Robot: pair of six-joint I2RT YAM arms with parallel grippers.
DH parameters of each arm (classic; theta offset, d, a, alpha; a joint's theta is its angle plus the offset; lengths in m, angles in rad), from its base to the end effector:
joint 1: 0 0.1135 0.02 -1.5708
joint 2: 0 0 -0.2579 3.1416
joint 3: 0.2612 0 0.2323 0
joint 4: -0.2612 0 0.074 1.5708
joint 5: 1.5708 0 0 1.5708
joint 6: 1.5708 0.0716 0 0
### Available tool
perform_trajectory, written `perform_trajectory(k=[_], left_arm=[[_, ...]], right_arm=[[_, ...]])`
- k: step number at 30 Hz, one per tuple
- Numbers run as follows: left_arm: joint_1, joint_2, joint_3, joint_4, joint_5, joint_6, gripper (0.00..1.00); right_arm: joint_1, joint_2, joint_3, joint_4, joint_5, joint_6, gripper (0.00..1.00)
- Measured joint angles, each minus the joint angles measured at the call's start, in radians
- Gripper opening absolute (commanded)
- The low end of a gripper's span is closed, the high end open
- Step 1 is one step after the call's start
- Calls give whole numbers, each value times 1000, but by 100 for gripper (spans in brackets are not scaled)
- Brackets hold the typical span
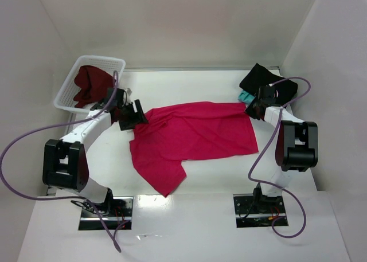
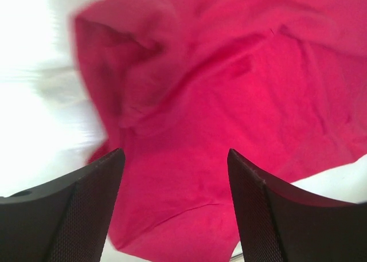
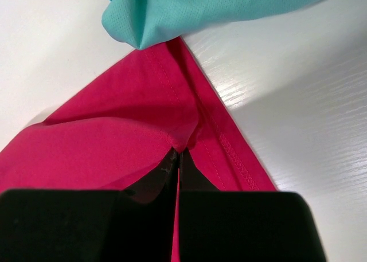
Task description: Fold and stack the t-shirts
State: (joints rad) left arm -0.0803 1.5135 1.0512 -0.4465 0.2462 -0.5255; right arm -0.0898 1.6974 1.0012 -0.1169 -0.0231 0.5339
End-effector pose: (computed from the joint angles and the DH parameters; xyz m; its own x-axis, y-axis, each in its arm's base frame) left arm 0.3186 -0.0431 0.2114 -0.7941 -0.4242 -0.4353 -0.1979 0.8576 -0.4747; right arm 0.3620 -0.0309 0.1657 -0.5852 0.5635 -0.5831 0.4318 0.8252 0.3642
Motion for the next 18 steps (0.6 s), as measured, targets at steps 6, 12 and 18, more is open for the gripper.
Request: perform_trajectory(k=[6, 12, 18], left_arm=[[-164, 9, -28, 34, -88, -54, 76], [-158, 101, -55, 52, -173, -83, 73], [-156, 158, -55, 67, -225, -85, 70]], right_arm=[[0, 13, 0, 1, -12, 0, 0], [0, 13, 0, 3, -16, 0, 0], [0, 13, 0, 3, -17, -1, 0]])
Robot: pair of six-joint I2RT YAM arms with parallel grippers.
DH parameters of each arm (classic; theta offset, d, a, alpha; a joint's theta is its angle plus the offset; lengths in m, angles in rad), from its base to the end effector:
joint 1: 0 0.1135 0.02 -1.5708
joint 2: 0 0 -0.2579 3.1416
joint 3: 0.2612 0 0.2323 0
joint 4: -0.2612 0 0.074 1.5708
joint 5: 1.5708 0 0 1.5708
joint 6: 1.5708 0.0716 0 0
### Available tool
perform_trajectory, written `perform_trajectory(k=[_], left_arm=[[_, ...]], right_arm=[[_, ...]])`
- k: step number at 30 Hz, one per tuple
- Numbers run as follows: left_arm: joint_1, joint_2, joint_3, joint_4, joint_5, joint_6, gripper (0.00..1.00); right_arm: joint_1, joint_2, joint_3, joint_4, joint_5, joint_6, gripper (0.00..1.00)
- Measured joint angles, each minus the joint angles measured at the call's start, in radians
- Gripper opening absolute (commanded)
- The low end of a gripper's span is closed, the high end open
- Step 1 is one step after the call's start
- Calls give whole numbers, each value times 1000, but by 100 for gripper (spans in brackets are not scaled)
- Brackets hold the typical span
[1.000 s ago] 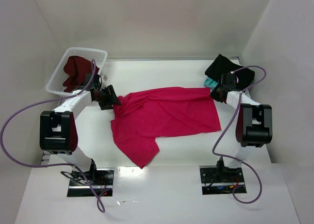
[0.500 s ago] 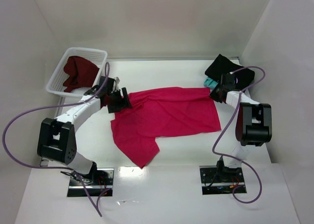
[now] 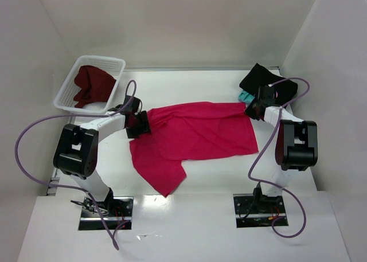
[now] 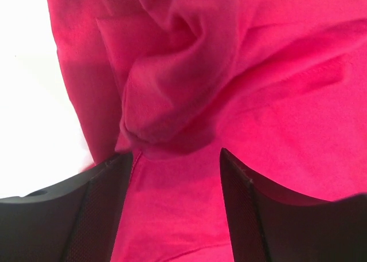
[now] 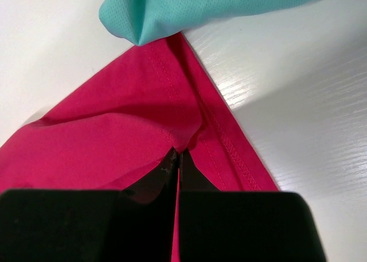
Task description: Fold and stack the t-shirts
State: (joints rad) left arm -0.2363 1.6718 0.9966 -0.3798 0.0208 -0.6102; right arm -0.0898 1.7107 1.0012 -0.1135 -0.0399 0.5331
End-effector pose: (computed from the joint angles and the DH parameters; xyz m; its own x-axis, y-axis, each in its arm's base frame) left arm 0.3210 -0.0788 0.1500 -0.8329 -0.3887 -0.3938 -0.2846 0.9113 -0.2975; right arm 0.3631 -0.0298 0.1615 -0.5971 0.5636 -0.5708 0.4250 0.8258 0.3708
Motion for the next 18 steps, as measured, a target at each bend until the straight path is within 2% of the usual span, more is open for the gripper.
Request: perform_trajectory(k=[5, 14, 18], left_arm=[[0, 31, 11, 9, -25, 0, 64], [0, 42, 34, 19, -66, 1, 61], [0, 47, 42, 35, -81, 0, 51]], right_arm=[[0, 3, 0, 0, 0, 0, 0], [0, 16, 0, 1, -1, 0, 0], [0, 16, 0, 1, -1, 0, 0]])
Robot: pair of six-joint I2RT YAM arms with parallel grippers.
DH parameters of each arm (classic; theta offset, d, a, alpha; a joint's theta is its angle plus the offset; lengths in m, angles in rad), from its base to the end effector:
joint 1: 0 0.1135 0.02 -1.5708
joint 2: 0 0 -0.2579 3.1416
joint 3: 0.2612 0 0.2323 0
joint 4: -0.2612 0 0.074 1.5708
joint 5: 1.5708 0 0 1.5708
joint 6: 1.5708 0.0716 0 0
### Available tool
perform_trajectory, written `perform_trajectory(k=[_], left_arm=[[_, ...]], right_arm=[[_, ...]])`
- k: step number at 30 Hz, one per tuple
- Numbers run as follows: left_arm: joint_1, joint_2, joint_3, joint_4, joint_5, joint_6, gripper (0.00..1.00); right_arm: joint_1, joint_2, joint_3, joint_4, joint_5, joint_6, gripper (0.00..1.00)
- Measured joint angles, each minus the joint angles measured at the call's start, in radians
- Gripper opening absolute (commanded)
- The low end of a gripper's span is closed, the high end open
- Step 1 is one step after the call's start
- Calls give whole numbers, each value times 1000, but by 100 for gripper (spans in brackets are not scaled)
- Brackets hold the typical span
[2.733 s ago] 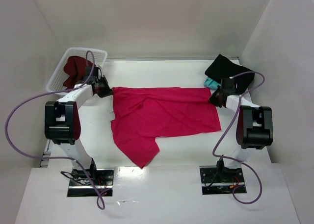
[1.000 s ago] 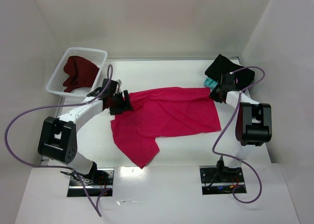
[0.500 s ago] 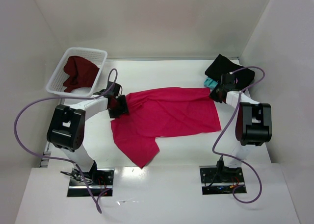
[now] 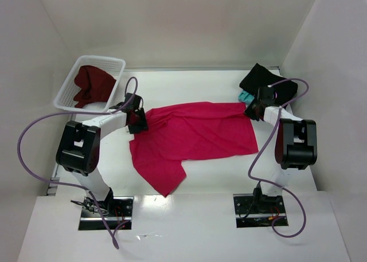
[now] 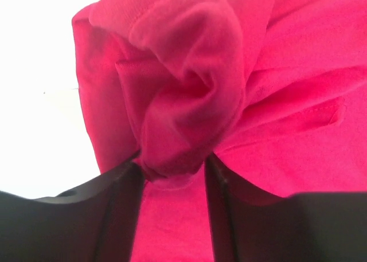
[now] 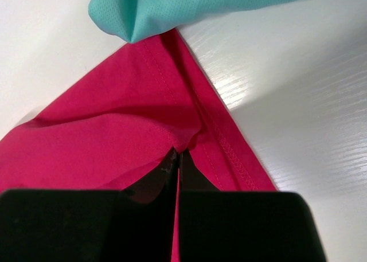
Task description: Fold and stack the t-shirts
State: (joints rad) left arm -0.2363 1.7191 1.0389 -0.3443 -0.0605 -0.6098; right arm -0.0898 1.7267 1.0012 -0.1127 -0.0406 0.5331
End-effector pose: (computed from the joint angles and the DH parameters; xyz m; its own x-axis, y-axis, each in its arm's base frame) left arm 0.3373 -0.0768 0.1498 -0.7973 -0.3960 -0.4555 -0.3092 0.9161 -0.2552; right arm 0.3639 -0.0298 0.1560 -0.6059 0.5644 -0.5607 0.4302 0.8253 0.3659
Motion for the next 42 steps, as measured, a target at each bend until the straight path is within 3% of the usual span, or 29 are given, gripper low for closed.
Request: perform_trajectory(k=[1, 4, 8, 9, 10, 16, 29, 42], left_arm=[[0, 3, 0, 5, -3, 0, 43], [0, 16, 2, 13, -5, 0, 39], [0, 30, 2, 17, -5, -2, 15], [0, 30, 2, 18, -5, -5, 1], [0, 30, 2, 20, -4, -6, 0], [0, 6, 2, 3, 30, -1, 0], [0, -257, 112, -147, 214, 34, 0], [16, -269, 93, -224, 371, 61, 0]], right_arm=[[0, 0, 0, 0, 0, 0, 0], [0, 0, 0, 0, 0, 0, 0], [0, 0, 0, 0, 0, 0, 0], [0, 0, 0, 0, 0, 0, 0], [0, 0, 0, 0, 0, 0, 0], [0, 0, 0, 0, 0, 0, 0], [0, 0, 1, 0, -2, 0, 0], [0, 0, 31, -8, -1, 0, 0]])
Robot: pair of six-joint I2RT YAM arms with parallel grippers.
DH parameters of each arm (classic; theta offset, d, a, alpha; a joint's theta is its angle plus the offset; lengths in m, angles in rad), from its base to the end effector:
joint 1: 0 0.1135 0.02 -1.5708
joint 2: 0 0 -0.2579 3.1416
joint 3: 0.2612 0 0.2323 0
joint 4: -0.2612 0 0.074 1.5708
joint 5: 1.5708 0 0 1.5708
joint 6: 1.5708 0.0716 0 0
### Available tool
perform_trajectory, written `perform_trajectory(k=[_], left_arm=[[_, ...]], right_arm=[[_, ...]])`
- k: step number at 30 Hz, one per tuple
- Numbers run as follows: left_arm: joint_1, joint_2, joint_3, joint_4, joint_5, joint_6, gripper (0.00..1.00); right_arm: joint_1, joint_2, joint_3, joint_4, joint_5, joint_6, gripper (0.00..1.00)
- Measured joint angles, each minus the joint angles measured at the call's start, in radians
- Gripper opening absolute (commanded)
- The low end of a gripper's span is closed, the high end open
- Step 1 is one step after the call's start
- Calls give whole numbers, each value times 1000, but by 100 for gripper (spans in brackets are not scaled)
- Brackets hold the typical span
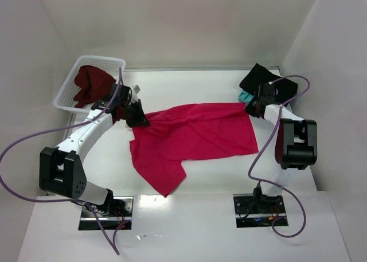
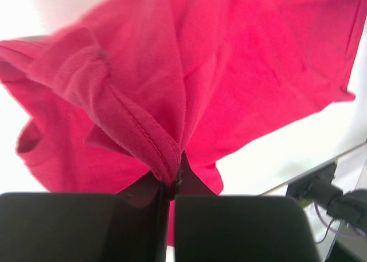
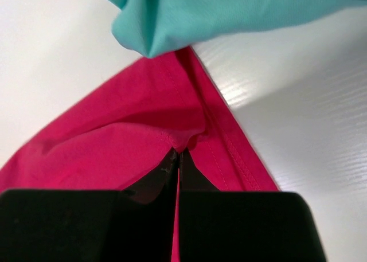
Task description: Fold and stack the t-shirts
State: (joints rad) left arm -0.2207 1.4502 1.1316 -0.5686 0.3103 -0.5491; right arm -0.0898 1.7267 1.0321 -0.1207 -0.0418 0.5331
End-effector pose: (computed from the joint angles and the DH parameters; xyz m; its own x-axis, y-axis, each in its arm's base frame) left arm 0.2984 -0.0893 0.2460 -0.8523 -0.3181 -0.4152 -0.0565 0.8451 -0.5316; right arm 0.3694 -0.0303 0.1648 -0.5934 0.5633 -0.5751 0.4211 0.8260 0.3746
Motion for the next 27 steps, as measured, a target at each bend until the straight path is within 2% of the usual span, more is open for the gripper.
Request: perform_trajectory(k=[3, 8, 10, 14, 18, 21, 24, 27], left_arm=[[40, -9, 0, 5, 0, -3, 5], [130, 1, 13, 32, -11, -5, 5], [155, 31, 48, 39, -13, -4, 0], [179, 102, 144, 53, -2, 9, 0], [187, 149, 274, 44, 89, 56, 0], [194, 186, 383, 40, 224, 89, 0], [204, 196, 432, 41, 346, 117, 0], [214, 196, 446, 36, 409, 132, 0]], right_arm=[[0, -1, 21, -2, 0, -4, 0], [0, -2, 76, -18, -5, -8, 0], [0, -2, 102, -23, -13, -8, 0], [0, -2, 146, -26, -28, -16, 0], [0, -9, 174, -34, -42, -29, 0], [0, -21, 199, -43, -56, -39, 0], [0, -28, 234, -45, -66, -50, 0], [0, -32, 266, -46, -71, -56, 0]])
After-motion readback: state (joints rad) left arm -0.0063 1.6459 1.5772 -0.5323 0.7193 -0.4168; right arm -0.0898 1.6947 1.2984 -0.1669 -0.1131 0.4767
